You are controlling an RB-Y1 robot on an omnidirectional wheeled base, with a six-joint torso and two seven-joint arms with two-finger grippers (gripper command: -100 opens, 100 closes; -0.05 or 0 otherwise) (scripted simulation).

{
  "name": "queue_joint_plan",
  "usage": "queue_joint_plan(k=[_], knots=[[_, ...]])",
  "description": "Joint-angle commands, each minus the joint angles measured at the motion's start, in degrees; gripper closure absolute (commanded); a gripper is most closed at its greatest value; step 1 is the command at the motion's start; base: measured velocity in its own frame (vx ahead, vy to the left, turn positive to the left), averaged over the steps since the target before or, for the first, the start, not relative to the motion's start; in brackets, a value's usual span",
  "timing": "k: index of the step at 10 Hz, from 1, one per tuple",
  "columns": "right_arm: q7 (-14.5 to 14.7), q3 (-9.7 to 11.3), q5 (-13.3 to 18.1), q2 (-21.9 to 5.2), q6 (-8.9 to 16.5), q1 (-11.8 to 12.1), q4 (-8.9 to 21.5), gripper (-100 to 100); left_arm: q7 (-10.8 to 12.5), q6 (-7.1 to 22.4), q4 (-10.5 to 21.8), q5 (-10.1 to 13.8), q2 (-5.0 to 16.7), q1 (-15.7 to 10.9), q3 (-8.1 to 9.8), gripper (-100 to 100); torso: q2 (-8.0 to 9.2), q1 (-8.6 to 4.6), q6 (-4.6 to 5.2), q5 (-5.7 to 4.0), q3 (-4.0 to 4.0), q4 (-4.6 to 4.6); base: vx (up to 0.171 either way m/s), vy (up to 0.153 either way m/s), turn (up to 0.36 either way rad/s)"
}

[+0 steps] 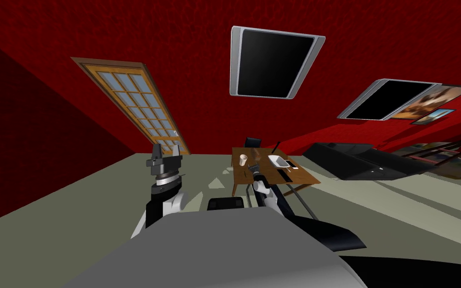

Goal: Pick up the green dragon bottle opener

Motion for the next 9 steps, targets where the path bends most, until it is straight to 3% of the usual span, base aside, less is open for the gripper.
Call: queue_joint_plan(k=[1,3,5,6,9], knots=[[-0.94,0.19,-0.75,-0.16,0.24,-1.02,2.86,-100,0.0,0.0,0.0,0.0,0.0,0.0,0.0,0,0.0,0.0,0.0,0.0,0.0,0.0,0.011,-0.003,-0.008],[-2.1,0.16,-1.98,0.16,1.42,-1.98,5.4,-100,0.0,0.0,0.0,0.0,0.0,0.0,0.0,0,0.0,-0.01,-0.01,0.0,0.0,0.0,0.011,-0.005,-0.012],[-4.3,0.08,-4.28,0.85,3.64,-3.76,10.19,-100,0.0,0.0,0.0,0.0,0.0,0.0,0.0,0,0.0,-0.01,0.0,0.0,0.0,0.0,0.017,-0.006,-0.026],[-4.3,0.08,-4.28,0.85,3.64,-3.76,10.19,-100,0.0,0.0,0.0,0.0,0.0,0.0,0.0,0,-0.02,-0.03,0.0,-0.01,-0.01,-0.01,0.017,-0.008,-0.005],[-7.2,-0.07,-7.32,2.35,6.59,-6.0,16.58,-100,0.0,0.0,0.0,0.0,0.0,0.0,0.0,0,0.0,-0.04,0.0,-0.01,0.0,0.0,0.016,-0.016,-0.025]])
